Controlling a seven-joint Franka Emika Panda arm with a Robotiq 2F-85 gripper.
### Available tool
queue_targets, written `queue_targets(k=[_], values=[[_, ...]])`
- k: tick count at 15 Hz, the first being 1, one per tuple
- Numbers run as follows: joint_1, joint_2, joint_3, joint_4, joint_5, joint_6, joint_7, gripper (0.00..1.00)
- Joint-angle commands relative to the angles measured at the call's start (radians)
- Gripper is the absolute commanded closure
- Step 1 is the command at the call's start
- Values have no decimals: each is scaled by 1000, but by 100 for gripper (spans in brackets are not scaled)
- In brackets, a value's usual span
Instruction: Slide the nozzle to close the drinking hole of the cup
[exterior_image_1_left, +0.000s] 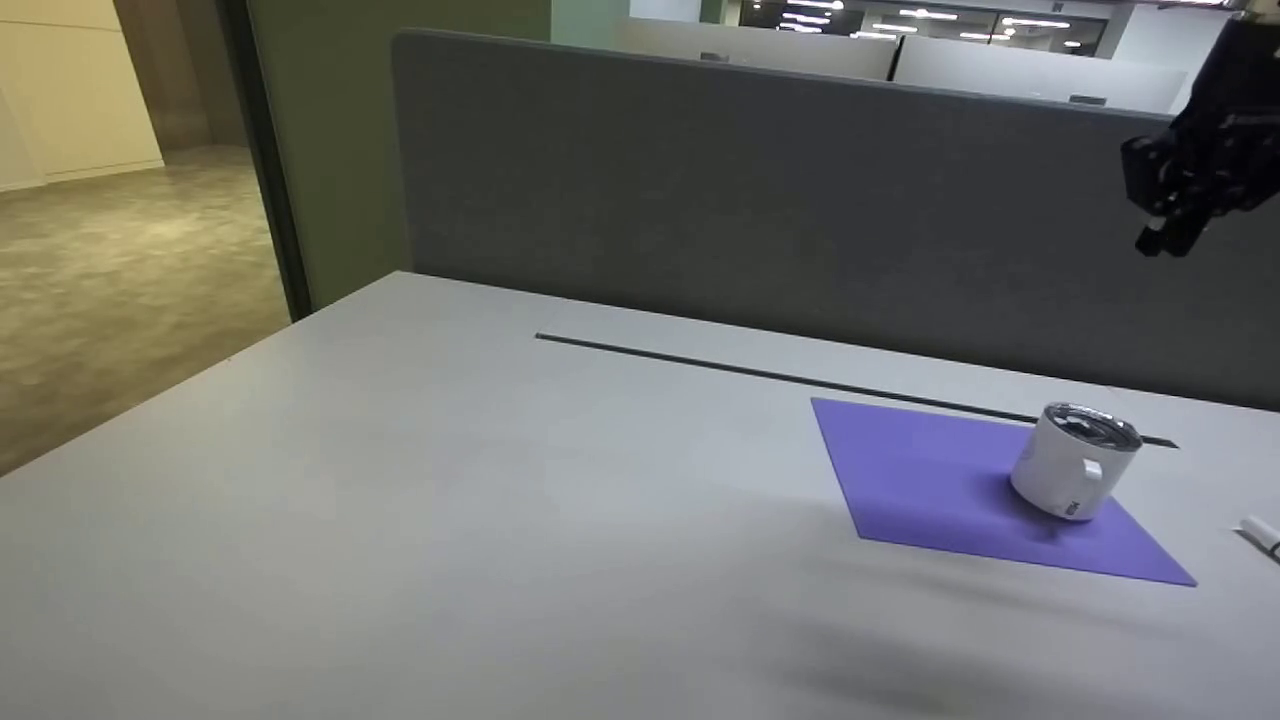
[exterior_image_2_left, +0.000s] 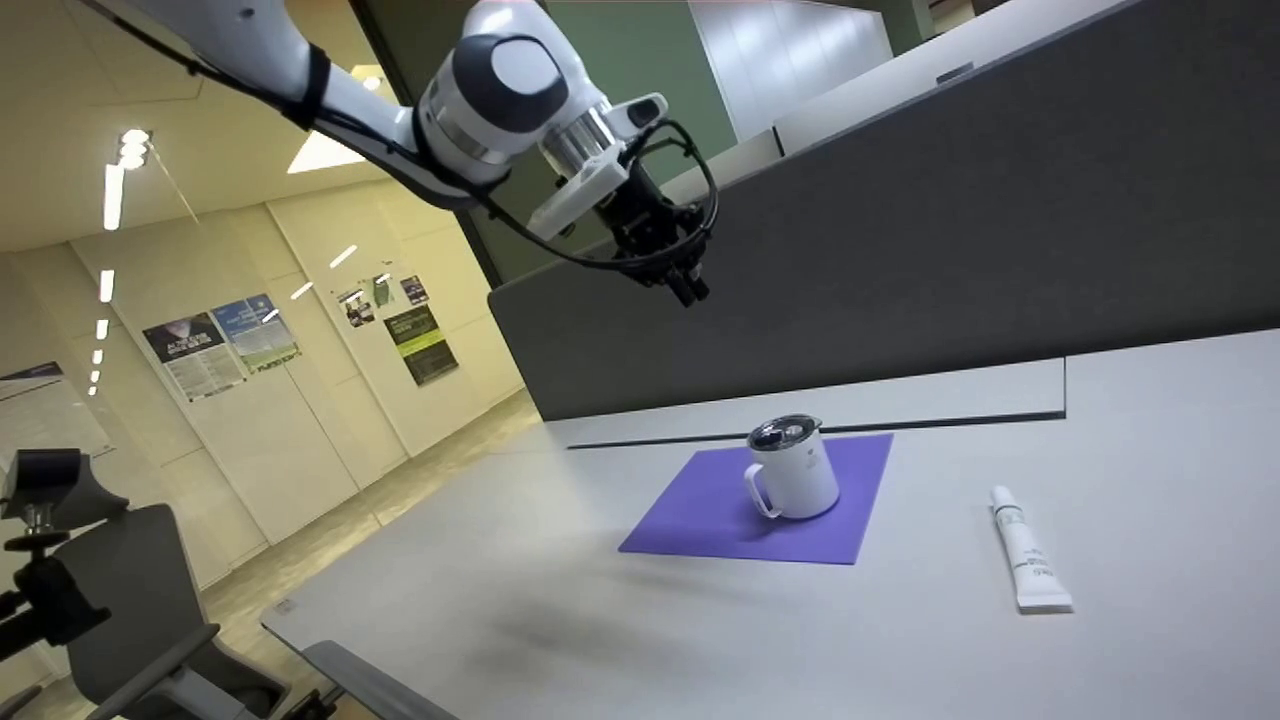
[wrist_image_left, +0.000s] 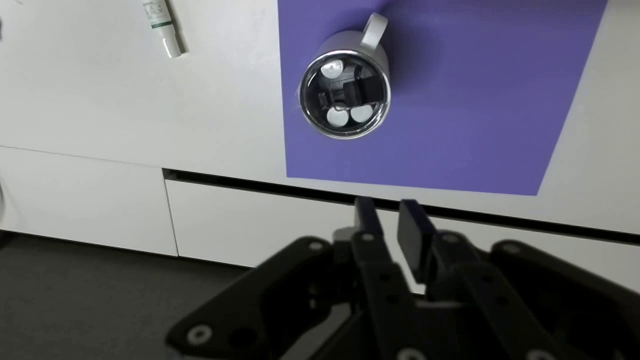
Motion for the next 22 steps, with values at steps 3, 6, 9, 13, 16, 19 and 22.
queue_targets(k=[3,6,9,13,16,19,22], values=[[4,50,-5,75,1,-108,-3,99],[4,60,-5,98,1,-132,-3,100],[4,60,-5,99,1,-136,-2,100],[8,85,-16,99,-24,-108,23,100],[9,129,-32,84,-54,-55,34,100],[10,184,-47,69,-73,6,37,100],[9,238,-52,48,-60,87,37,100]])
